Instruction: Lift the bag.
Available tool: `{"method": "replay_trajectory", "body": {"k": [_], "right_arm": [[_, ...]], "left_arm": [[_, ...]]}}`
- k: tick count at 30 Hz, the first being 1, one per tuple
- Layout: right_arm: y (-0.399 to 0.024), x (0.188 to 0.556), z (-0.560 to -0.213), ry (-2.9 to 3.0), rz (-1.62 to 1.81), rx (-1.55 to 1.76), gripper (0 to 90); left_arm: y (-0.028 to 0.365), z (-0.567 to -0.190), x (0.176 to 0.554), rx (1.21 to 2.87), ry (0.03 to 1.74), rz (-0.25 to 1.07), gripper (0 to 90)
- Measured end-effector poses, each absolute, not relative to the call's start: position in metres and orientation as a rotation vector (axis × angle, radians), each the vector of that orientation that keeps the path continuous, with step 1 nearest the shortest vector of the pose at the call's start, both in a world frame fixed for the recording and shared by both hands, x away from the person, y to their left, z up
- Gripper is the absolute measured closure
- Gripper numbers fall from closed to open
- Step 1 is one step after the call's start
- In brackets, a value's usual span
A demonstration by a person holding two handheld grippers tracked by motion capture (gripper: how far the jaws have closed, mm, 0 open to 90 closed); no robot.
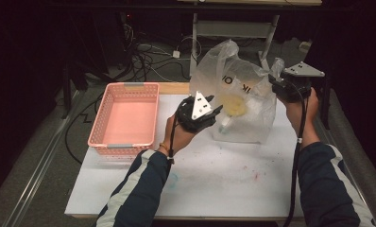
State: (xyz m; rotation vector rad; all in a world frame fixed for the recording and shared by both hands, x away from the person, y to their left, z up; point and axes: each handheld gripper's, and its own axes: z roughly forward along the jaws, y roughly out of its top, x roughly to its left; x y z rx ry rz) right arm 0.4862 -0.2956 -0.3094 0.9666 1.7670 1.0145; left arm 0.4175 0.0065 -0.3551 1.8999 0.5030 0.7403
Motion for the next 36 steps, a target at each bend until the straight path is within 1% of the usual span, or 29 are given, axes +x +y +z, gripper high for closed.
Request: {"method": "replay_trajectory", "body": {"k": [2,5,8,10,12,15,19,20,23,26,28,31,32,36], "right_arm": [[-0.293,0.479,-0.304,1.749,1.029,0.941,51.3],[-0.290,0.468,-0.295,1.737,1.080,0.896,44.7],[-0.288,0.455,-0.288,1.746,1.108,0.859,39.9],[-0.289,0.446,-0.285,1.739,1.130,0.833,39.4],[-0.289,0.437,-0.285,1.736,1.146,0.809,37.9],[-0.289,0.424,-0.289,1.758,1.167,0.777,36.2],[-0.287,0.408,-0.299,1.786,1.181,0.738,34.3],[-0.286,0.404,-0.302,1.787,1.181,0.733,33.6],[-0.286,0.394,-0.311,1.810,1.192,0.707,33.2],[-0.287,0.384,-0.318,1.820,1.208,0.705,31.5],[-0.288,0.376,-0.324,1.822,1.218,0.701,30.4],[-0.289,0.362,-0.333,1.836,1.218,0.675,28.8],[-0.290,0.358,-0.337,1.843,1.226,0.672,28.9],[-0.295,0.340,-0.354,1.866,1.220,0.630,28.0]], "left_arm": [[0.001,-0.357,0.419,1.902,0.514,0.754,56.6],[0.000,-0.358,0.422,1.901,0.526,0.767,58.6],[0.005,-0.358,0.425,1.906,0.542,0.762,58.6],[0.009,-0.358,0.426,1.898,0.558,0.758,58.3],[0.013,-0.355,0.425,1.892,0.562,0.765,54.6],[0.018,-0.353,0.418,1.905,0.546,0.779,45.8],[0.029,-0.355,0.405,1.914,0.545,0.822,31.4],[0.033,-0.356,0.401,1.911,0.544,0.831,29.0],[0.047,-0.357,0.390,1.908,0.543,0.846,24.9],[0.060,-0.360,0.376,1.912,0.531,0.864,24.7],[0.069,-0.363,0.366,1.917,0.525,0.875,22.4],[0.083,-0.370,0.350,1.938,0.506,0.899,21.6],[0.087,-0.372,0.345,1.944,0.504,0.912,19.8],[0.108,-0.383,0.326,1.954,0.521,0.940,17.4]]}}
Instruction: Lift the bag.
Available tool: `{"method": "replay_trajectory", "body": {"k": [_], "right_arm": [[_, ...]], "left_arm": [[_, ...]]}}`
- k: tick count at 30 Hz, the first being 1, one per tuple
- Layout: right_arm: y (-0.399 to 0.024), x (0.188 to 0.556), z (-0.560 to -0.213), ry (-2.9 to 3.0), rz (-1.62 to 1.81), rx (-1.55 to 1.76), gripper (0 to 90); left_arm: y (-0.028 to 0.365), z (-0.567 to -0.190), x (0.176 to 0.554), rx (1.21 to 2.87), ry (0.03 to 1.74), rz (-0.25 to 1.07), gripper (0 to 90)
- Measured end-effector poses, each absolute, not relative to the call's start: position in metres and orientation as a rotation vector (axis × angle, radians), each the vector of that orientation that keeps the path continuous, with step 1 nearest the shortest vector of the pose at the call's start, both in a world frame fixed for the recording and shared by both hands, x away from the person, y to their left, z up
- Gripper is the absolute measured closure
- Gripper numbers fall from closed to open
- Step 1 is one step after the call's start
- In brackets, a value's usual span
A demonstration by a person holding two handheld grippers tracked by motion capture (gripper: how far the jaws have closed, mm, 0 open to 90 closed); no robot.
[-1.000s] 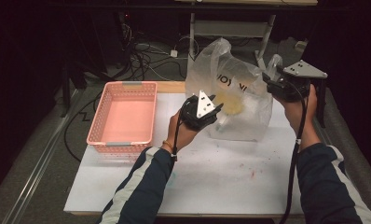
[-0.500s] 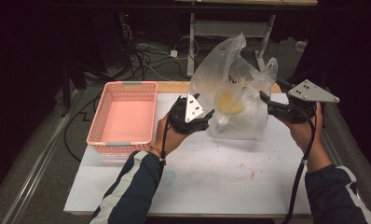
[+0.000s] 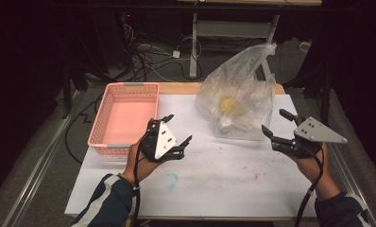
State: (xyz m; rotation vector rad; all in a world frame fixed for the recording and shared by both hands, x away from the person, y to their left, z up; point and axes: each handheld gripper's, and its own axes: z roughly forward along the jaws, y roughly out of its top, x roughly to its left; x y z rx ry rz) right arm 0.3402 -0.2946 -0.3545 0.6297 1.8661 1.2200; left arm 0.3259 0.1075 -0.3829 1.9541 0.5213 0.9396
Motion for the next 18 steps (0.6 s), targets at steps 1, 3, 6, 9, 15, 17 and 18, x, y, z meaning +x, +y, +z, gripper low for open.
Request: {"method": "replay_trajectory", "body": {"k": [1,3,6,9,15,17,18], "right_arm": [[-0.295,0.337,-0.358,1.879,1.214,0.615,26.7],[-0.297,0.331,-0.366,1.898,1.224,0.610,26.5],[-0.302,0.325,-0.378,1.919,1.242,0.626,25.1],[-0.304,0.319,-0.391,1.937,1.244,0.644,22.9],[-0.308,0.307,-0.415,1.984,1.233,0.655,19.6],[-0.309,0.305,-0.423,1.996,1.227,0.662,19.6],[-0.309,0.303,-0.427,2.002,1.229,0.673,19.4]], "left_arm": [[0.112,-0.387,0.322,1.957,0.530,0.943,15.2],[0.120,-0.393,0.314,1.983,0.538,0.939,15.2],[0.130,-0.403,0.303,1.995,0.552,0.944,15.2],[0.141,-0.411,0.297,2.011,0.567,0.948,15.2],[0.159,-0.431,0.288,2.043,0.627,0.910,15.2],[0.164,-0.437,0.286,2.053,0.636,0.899,15.2],[0.165,-0.440,0.286,2.056,0.650,0.890,15.2]]}}
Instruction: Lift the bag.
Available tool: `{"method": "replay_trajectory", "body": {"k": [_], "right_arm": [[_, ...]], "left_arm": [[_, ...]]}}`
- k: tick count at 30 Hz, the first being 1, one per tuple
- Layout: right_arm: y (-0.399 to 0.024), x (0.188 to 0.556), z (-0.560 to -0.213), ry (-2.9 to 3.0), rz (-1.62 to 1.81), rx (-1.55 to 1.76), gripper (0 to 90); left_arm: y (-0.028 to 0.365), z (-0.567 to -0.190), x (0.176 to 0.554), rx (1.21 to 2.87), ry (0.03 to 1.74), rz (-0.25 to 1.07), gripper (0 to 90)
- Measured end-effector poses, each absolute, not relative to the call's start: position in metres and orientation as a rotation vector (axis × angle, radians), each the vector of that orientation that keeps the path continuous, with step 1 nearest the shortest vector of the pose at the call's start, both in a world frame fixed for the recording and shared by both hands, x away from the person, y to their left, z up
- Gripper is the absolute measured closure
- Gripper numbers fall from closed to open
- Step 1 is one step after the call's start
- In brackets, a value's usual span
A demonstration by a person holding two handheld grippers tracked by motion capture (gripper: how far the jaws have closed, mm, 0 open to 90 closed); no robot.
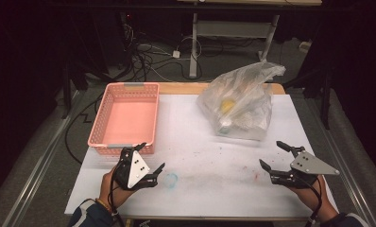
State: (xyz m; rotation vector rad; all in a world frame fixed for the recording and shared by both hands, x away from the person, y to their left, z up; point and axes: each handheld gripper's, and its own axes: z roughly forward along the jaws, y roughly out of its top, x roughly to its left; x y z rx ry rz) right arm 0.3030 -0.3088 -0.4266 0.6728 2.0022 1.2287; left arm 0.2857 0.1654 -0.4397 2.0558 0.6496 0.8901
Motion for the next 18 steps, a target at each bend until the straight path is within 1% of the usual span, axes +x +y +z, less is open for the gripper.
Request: {"method": "replay_trajectory", "body": {"k": [3,7,18], "right_arm": [[-0.308,0.298,-0.439,2.024,1.230,0.680,19.2],[-0.305,0.292,-0.454,2.085,1.213,0.672,18.5],[-0.299,0.289,-0.453,2.080,1.217,0.655,18.5]], "left_arm": [[0.170,-0.448,0.283,2.065,0.677,0.851,15.2],[0.172,-0.454,0.281,2.097,0.670,0.835,15.3],[0.171,-0.452,0.278,2.091,0.661,0.847,15.3]]}}
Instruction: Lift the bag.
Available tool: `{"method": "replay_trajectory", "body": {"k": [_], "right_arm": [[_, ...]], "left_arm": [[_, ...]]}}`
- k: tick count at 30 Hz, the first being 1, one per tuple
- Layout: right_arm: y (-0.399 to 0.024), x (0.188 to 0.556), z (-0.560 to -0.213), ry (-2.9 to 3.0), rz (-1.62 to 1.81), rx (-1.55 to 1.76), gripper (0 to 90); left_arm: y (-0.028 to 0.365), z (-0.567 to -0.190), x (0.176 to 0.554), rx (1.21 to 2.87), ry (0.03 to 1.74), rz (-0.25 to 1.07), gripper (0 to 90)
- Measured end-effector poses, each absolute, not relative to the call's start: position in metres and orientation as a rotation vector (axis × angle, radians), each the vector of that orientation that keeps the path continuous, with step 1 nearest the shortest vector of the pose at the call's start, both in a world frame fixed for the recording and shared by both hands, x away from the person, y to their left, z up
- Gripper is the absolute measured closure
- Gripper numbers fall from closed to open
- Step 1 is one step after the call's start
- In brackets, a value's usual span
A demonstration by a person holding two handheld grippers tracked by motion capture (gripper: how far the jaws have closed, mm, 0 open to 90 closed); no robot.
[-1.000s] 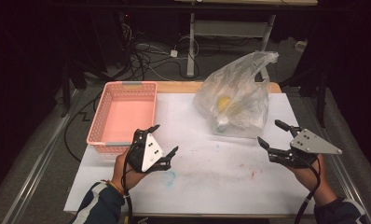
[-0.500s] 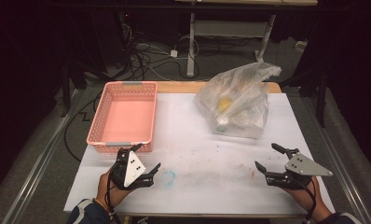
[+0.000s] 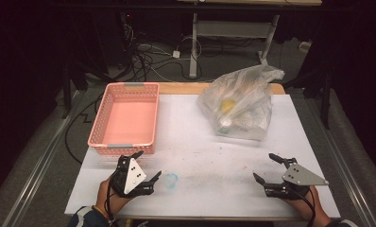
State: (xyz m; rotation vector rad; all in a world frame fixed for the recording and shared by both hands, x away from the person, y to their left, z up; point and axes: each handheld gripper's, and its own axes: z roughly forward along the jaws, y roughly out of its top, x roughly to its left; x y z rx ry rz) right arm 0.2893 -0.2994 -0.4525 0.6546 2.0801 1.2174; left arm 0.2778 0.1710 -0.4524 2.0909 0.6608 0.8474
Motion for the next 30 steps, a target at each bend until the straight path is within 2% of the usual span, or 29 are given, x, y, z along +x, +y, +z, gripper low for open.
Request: {"method": "replay_trajectory", "body": {"k": [30], "right_arm": [[-0.3018,0.2912,-0.4524,2.085,1.197,0.632,17.9]], "left_arm": [[0.1663,-0.4526,0.2844,2.099,0.668,0.840,15.3]]}}
